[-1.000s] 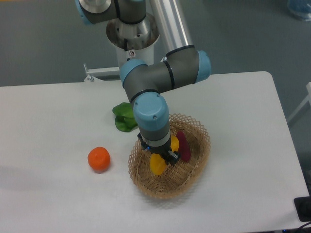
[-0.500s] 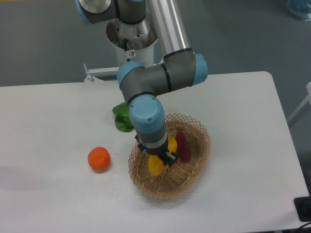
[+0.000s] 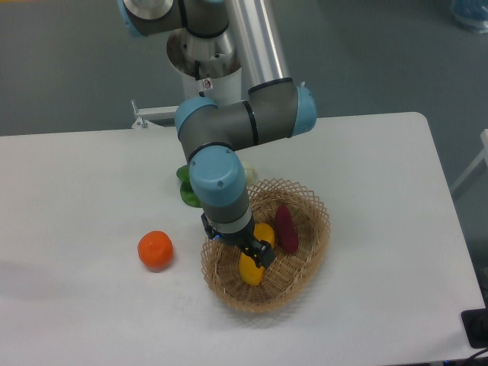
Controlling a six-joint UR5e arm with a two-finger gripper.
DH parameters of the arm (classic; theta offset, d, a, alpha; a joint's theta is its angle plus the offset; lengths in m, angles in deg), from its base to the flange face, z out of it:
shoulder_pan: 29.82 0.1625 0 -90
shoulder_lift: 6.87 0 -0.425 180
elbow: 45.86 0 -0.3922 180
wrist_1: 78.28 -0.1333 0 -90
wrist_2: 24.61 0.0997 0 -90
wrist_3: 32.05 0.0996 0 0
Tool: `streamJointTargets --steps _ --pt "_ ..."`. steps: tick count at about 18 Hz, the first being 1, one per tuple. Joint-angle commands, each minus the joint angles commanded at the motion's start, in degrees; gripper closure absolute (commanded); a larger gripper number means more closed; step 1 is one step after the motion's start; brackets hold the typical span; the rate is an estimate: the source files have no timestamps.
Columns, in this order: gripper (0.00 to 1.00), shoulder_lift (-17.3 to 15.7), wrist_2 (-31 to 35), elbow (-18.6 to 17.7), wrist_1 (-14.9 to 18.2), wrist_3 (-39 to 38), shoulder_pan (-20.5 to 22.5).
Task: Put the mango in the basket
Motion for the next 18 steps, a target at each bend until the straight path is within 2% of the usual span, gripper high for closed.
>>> streamJointTargets --steps 8,10,12,18 --pt "0.0 -1.4 -0.5 2.5 0.2 1.4 4.9" --pt "0.0 -1.1 -0.4 3.9 0.4 5.4 5.5" --pt "0.0 -1.1 -0.4 4.9 2.0 8.8 6.5" --pt "0.0 0.0 -1.9 9.7 9.0 12.6 10.2"
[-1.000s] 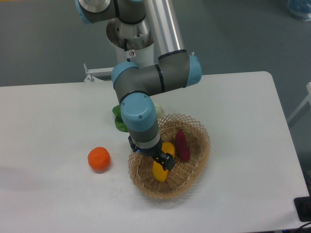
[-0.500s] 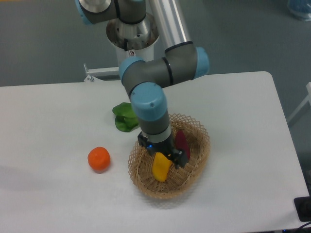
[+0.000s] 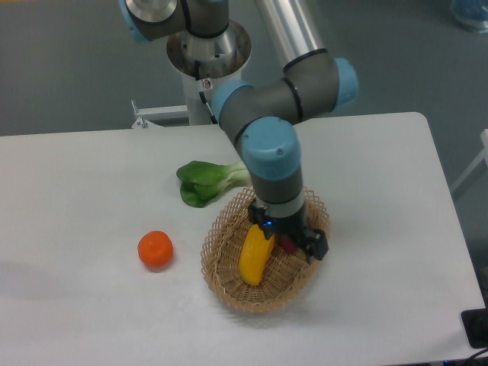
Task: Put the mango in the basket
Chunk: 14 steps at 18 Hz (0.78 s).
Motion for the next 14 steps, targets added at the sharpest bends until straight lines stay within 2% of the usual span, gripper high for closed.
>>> streamJointTargets --steps 5,9,14 --pt "0.0 0.7 -1.8 2.4 1.0 2.8 3.1" --pt "0.0 1.9 -1.9 4.9 3.8 5.4 4.6" --pt "0.0 2.9 -2.1 6.2 3.9 7.4 6.0"
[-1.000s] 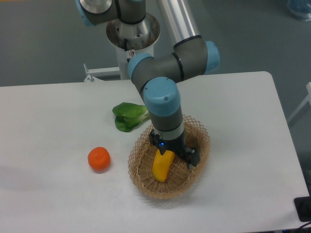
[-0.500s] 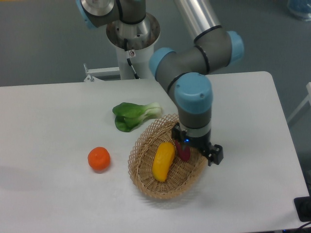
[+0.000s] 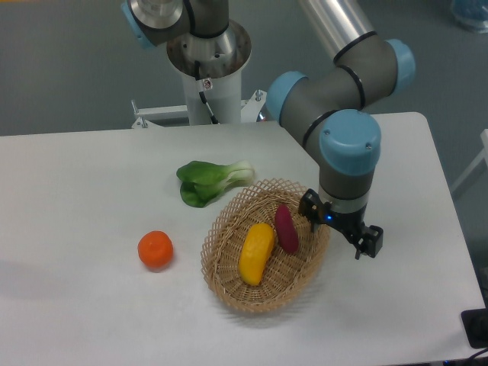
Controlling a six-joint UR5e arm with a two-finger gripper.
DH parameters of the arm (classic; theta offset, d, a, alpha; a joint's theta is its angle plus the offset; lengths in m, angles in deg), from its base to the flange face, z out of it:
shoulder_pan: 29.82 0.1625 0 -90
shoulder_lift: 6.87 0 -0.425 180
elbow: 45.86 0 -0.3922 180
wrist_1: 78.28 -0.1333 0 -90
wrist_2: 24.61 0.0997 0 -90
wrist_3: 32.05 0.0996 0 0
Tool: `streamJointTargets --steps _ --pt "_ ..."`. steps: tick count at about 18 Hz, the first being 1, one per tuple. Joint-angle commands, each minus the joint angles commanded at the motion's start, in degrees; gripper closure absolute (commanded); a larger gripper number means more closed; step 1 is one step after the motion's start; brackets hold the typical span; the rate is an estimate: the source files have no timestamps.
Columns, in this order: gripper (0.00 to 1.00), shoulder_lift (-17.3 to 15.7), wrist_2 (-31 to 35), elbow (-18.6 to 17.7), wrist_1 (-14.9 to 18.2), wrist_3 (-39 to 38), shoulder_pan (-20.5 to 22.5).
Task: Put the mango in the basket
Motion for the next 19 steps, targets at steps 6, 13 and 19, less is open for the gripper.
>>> streamJointTargets --steps 6,13,19 --pt "0.0 0.2 -2.0 0.4 -0.1 3.5 2.3" --pt "0.0 0.4 -2.2 0.4 0.0 5.3 2.9" --pt "0.0 0.4 -2.2 0.1 0.0 5.5 3.0"
